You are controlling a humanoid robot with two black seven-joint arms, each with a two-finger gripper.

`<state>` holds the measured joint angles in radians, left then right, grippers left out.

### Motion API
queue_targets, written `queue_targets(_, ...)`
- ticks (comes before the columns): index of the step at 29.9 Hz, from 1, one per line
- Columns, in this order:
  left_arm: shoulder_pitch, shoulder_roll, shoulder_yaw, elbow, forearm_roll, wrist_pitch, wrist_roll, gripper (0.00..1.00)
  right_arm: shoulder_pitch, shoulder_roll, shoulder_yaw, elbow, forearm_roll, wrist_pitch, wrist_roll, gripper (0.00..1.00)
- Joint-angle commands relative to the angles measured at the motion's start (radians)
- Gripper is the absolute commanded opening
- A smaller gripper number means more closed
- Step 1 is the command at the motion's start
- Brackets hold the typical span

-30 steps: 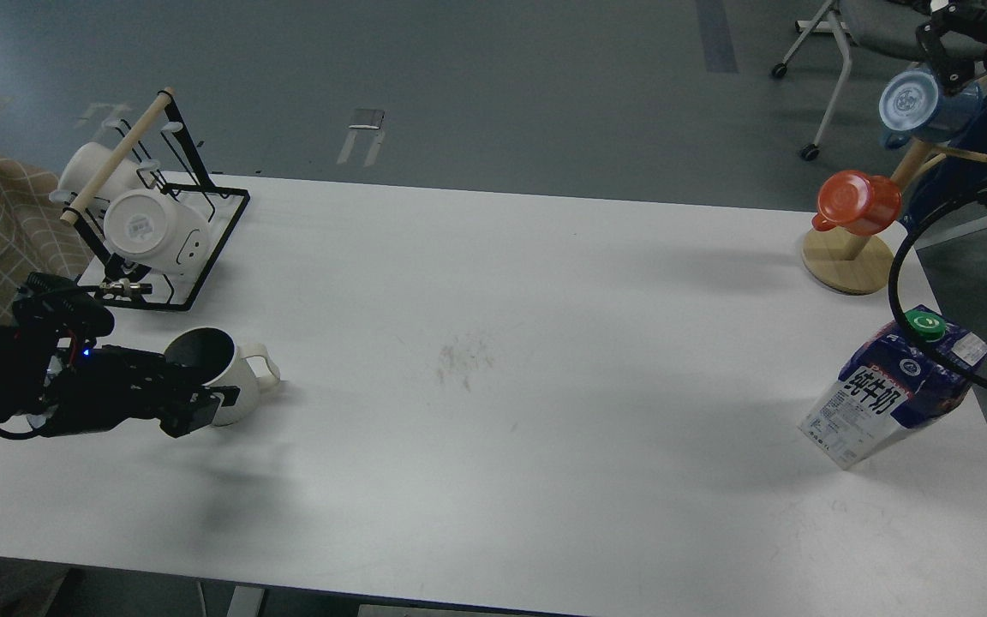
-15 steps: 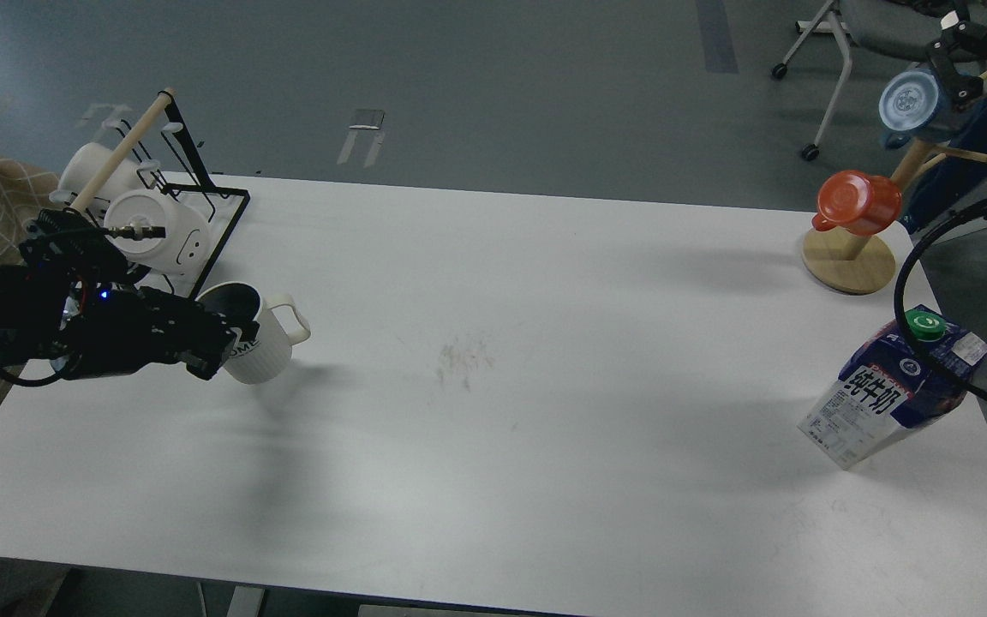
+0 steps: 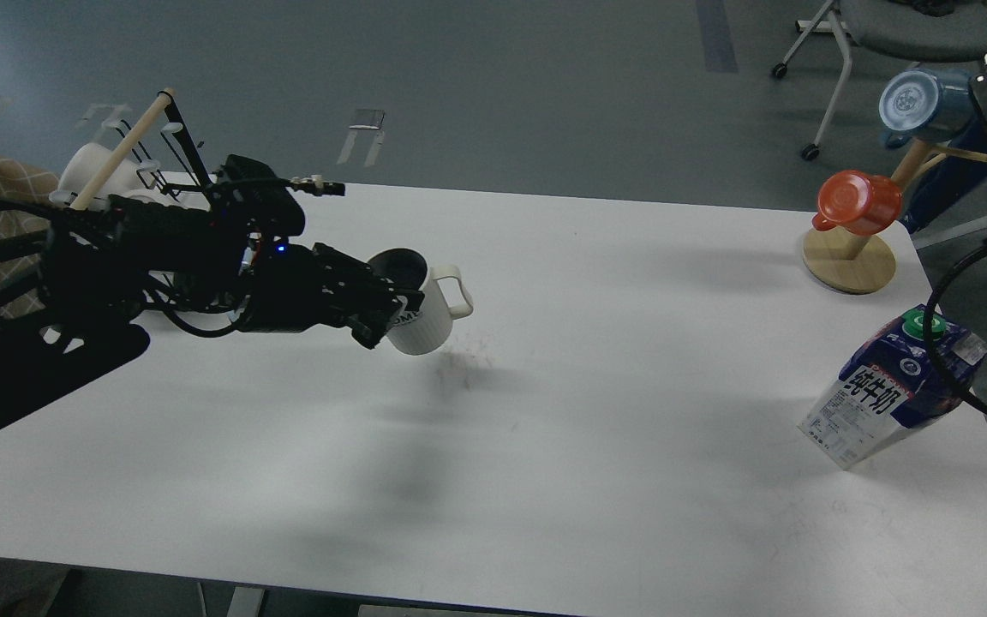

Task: Place cup and milk with both arms
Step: 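Carry the mug with the left gripper toward the table center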

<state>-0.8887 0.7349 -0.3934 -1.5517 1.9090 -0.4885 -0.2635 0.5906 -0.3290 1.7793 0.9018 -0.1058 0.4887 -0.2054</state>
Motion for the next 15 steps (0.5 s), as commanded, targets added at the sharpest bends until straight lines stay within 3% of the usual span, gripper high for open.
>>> queue_targets(1,-0.001,-0.081,0.071,0.057,0.074,0.0,0.012,0.0,-0.018,-0.01,0.005,-0.003,0.001,0.0,0.001,1.0)
queue_targets(7,0.004,-0.129,0.151,0.088,0.11,0.0,0.024,0.0,-0.032,-0.008,0.019,-0.007,0.017,0.0,0.0,1.0)
queue_targets(13,0.01,-0.178,0.156,0.09,0.139,0.0,0.102,0.0,-0.038,-0.01,0.019,-0.004,0.031,0.0,0.0,1.0)
queue_targets(14,0.005,-0.193,0.154,0.088,0.136,0.0,0.136,0.17,-0.04,-0.01,0.019,-0.004,0.031,0.0,0.0,1.0)
queue_targets(15,0.001,-0.19,0.151,0.088,0.128,0.0,0.162,0.52,-0.043,-0.01,0.019,-0.004,0.031,0.0,0.0,1.0)
